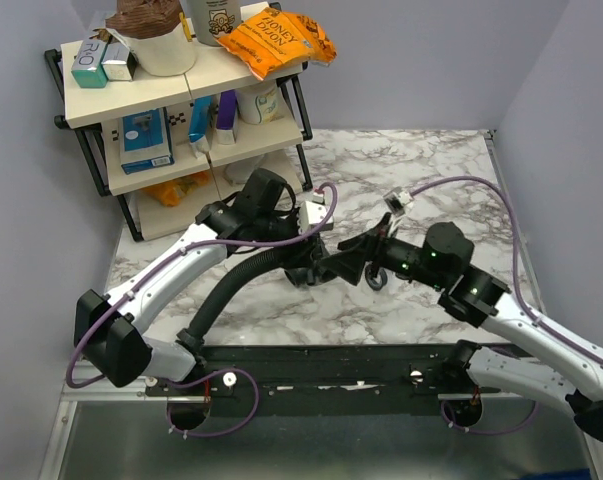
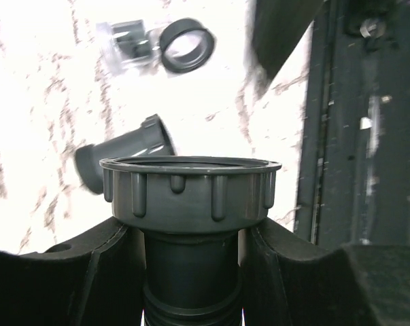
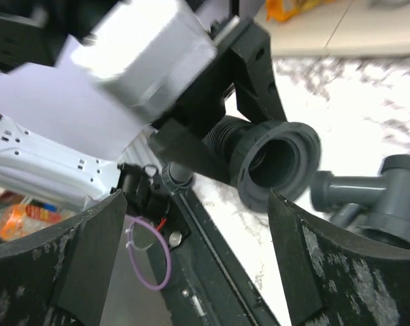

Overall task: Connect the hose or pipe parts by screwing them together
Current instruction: Pick up the pipeline from the center of the board.

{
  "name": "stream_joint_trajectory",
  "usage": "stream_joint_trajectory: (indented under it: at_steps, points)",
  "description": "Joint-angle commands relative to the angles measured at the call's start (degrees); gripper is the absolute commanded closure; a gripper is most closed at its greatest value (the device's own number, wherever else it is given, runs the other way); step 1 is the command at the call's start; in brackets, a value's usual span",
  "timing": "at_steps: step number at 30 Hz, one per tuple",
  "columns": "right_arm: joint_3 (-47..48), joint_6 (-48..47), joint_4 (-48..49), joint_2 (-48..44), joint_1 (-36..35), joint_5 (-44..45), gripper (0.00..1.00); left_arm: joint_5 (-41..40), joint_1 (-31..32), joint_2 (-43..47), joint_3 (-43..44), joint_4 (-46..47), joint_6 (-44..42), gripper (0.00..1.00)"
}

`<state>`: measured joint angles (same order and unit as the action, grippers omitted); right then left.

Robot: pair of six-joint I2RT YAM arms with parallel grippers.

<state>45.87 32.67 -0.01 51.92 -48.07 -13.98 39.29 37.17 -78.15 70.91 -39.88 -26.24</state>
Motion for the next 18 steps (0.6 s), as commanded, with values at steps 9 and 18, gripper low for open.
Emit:
stream_joint_trajectory:
  at_steps: [9, 18]
  points:
    - [-16.60, -0.49, 13.54, -10.18, -1.40, 2.20, 0.06, -3.43, -6.76, -4.73, 17.57, 9.36, 21.65, 1.00]
    - [-3.95, -10.60, 24.43, 5.20, -6.15, 12.65, 0.00, 3.25, -7.28, -0.18, 20.85, 21.24, 40.99, 1.00]
